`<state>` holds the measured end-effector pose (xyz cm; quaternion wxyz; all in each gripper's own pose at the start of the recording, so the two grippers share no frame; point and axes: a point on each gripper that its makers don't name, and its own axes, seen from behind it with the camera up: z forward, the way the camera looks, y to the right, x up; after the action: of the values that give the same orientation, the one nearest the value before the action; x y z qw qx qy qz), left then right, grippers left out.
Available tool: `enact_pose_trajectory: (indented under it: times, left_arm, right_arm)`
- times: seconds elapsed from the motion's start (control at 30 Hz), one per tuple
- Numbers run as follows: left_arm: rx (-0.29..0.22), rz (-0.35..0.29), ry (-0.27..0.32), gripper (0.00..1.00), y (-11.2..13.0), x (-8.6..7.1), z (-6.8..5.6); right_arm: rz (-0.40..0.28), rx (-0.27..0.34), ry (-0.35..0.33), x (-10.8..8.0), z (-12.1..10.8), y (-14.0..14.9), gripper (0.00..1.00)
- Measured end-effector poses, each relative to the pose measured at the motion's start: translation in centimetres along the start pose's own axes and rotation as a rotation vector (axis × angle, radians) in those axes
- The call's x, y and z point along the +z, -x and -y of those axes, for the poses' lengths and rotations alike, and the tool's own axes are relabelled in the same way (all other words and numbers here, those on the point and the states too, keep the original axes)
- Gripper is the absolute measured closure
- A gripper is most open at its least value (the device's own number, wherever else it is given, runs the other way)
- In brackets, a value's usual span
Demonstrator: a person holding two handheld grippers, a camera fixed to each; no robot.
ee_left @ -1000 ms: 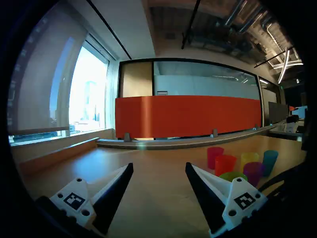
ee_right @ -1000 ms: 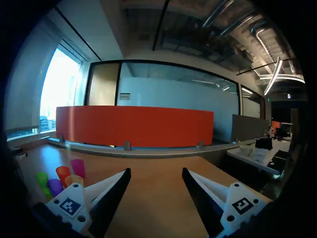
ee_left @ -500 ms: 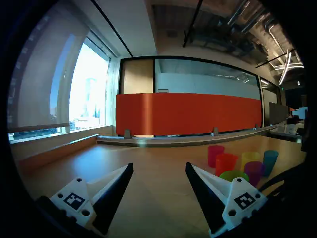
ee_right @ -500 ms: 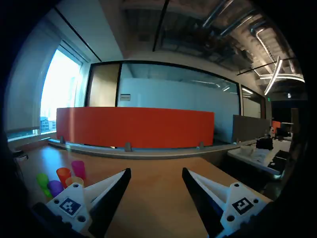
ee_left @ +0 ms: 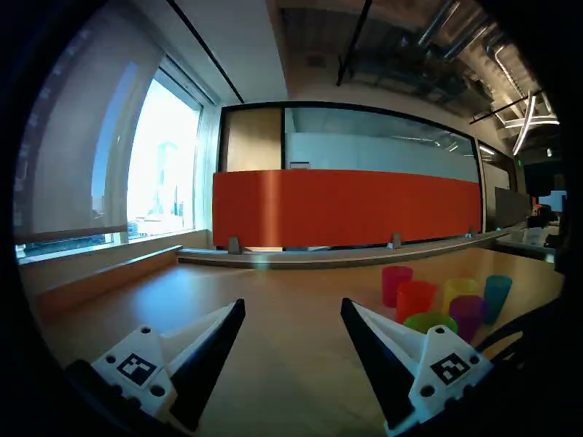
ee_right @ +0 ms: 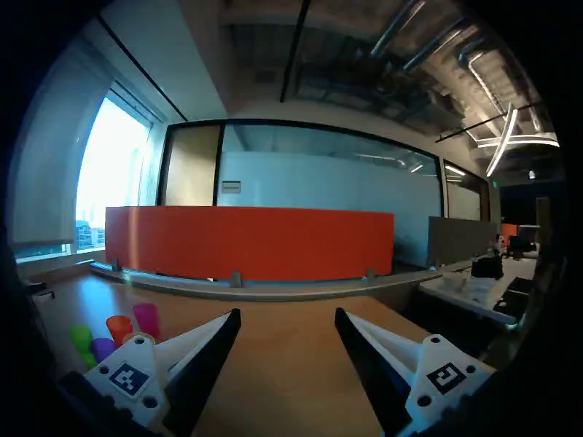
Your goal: Pour water
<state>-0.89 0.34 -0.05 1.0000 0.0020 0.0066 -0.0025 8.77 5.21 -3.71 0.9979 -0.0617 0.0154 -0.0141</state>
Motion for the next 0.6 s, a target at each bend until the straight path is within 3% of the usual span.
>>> enact_pose_trajectory:
  times: [0.3, 0.6]
  left_arm:
    - [0.000, 0.000, 0.000, 0.02, 0.0, 0.0, 0.0]
    - [0.000, 0.000, 0.000, 0.02, 0.1, 0.0, 0.0]
  right_arm:
    - [-0.032, 0.046, -0.022, 0.0, -1.0, 1.2, 0.00]
    - [-0.067, 0.105, -0.084, 1.0, 0.5, 2.1, 0.01]
